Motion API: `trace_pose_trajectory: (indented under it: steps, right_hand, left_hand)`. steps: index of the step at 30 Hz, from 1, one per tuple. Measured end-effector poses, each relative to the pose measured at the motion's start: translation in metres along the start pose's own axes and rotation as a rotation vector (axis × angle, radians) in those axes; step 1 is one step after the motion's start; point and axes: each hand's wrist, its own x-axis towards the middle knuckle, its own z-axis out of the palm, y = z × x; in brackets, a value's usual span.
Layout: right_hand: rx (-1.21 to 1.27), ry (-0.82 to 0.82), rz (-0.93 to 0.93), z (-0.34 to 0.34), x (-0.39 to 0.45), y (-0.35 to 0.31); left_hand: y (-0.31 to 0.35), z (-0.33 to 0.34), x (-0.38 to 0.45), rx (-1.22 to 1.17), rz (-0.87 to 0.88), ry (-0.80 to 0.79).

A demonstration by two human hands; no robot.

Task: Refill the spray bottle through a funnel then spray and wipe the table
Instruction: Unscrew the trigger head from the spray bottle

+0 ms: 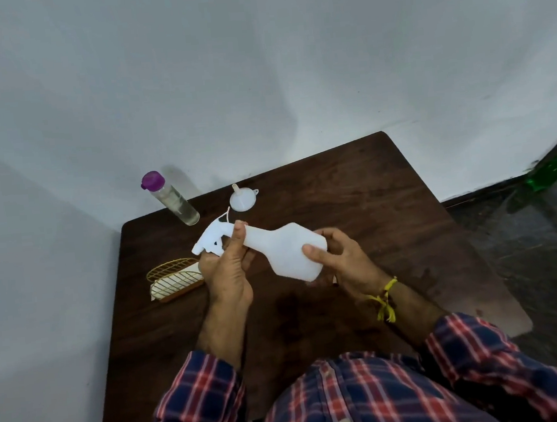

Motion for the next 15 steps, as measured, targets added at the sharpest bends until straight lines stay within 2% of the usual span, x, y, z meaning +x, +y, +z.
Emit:
trace_pose_trajectory:
  steps: [1,2,5,6,7,10,12,14,15]
  right_hand:
    - [0.014,0.021,-0.073,-0.001,0.0,0.0]
    - [0.042,0.008,-0.057,-0.002,-0.001,-0.005]
    - [0.08,-0.132,0.284,-0.005,-0.004,-0.02]
    - [0.072,-0.171,0.326,-0.004,-0.007,-0.021]
    - [0.077,-0.175,0.287,-0.003,-0.009,-0.018]
    - [0.096,-0.077,-0.012,-0.008,-0.015,-0.003]
    - [0.173,-0.115,0.081,-0.007,-0.015,-0.006]
    - [0.107,-0.181,0.255,0.0,-0.015,-0.018]
    - [0.094,-0.191,0.256,0.001,-0.014,-0.017]
  left_hand:
    - [0.0,-0.002,-0.001,-0.014,-0.001,0.012]
    - [-0.001,-0.003,-0.004,-0.019,0.001,0.016]
    - [-0.003,-0.001,-0.013,-0.005,0.024,0.024]
    - [-0.004,0.0,-0.015,-0.007,0.03,0.039]
    - [-0.004,-0.001,-0.017,-0.023,0.035,0.055]
    - [-0.006,-0.002,-0.021,-0.025,0.023,0.062]
    - [-0.003,-0.004,-0.023,-0.02,0.032,0.042]
    - [0.002,-0.003,-0.022,-0.016,0.069,0.046]
    - [0.003,0.0,-0.022,0.002,0.077,0.057]
